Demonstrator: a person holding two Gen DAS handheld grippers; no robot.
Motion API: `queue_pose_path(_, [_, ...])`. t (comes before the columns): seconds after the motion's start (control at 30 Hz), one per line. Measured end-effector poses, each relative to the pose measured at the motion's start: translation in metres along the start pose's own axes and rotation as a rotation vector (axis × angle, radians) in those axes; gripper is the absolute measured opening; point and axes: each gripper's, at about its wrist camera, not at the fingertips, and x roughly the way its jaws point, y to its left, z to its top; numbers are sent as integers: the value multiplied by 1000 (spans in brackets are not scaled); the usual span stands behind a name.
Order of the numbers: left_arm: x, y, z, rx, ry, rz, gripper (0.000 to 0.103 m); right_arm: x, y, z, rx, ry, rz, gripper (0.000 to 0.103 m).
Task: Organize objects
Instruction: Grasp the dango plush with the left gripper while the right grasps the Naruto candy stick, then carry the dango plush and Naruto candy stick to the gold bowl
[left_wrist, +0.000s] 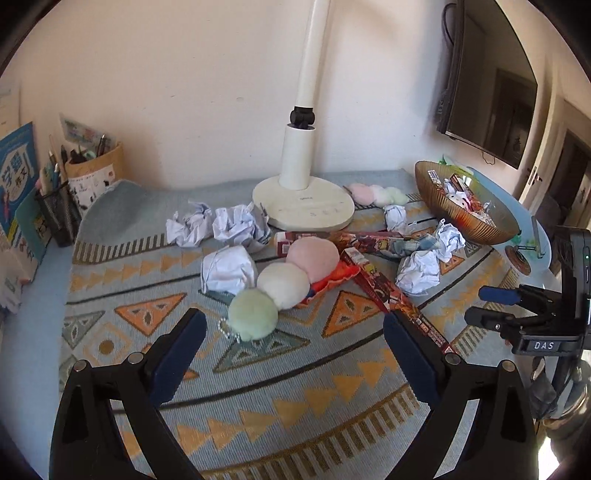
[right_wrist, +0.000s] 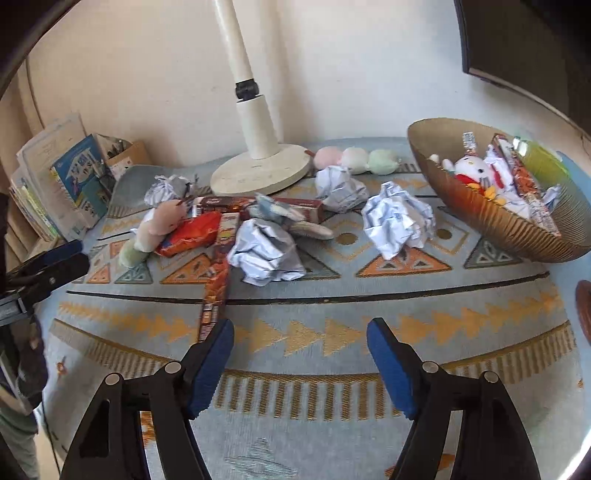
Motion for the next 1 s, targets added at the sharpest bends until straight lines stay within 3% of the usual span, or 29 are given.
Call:
queue_pose_path(0.07, [20, 8, 14, 27, 44, -52, 90, 7, 14, 3, 8, 32, 62, 63])
queue_pose_path(0.13, [40, 11, 22, 54, 95, -83, 76, 18, 28, 5, -23, 53, 55, 58])
queue_pose_path(0.2, [57, 9, 23, 103, 141, -56, 68, 28, 41, 5, -70, 69, 24, 56])
queue_pose_path(0.33, [75, 9, 19, 126, 195, -80, 61, 43, 53, 8, -104, 96, 19, 55])
queue_pose_path(0.4, [77, 10, 19, 116, 183, -86, 61, 50, 56, 9, -122, 103, 1, 53])
queue_pose_path(0.47, [79, 11, 21, 97, 178, -103, 60, 58, 58, 10, -128, 122, -11, 46])
queue_pose_path(0.5, [82, 11, 21, 89, 191, -119, 52, 60, 59, 11, -135, 124, -27, 46])
queue_pose_path(0.57, [87, 7, 19, 99, 195, -94, 51, 60, 62, 12, -148, 119, -21, 35])
queue_pose_path(0.6, [87, 5, 16, 113, 194, -77, 47, 61, 64, 12, -153, 119, -20, 30])
queue_pose_path(0.63, [85, 4, 15, 117, 183, -58, 41, 62, 64, 12, -161, 121, -32, 20])
queue_pose_path(0.87, [50, 13, 4, -17, 164, -95, 36, 36, 59, 1, -169, 95, -25, 17])
queue_pose_path(1.0, [19, 2, -26, -75, 192, -79, 36, 7, 48, -27, -193, 120, 4, 17])
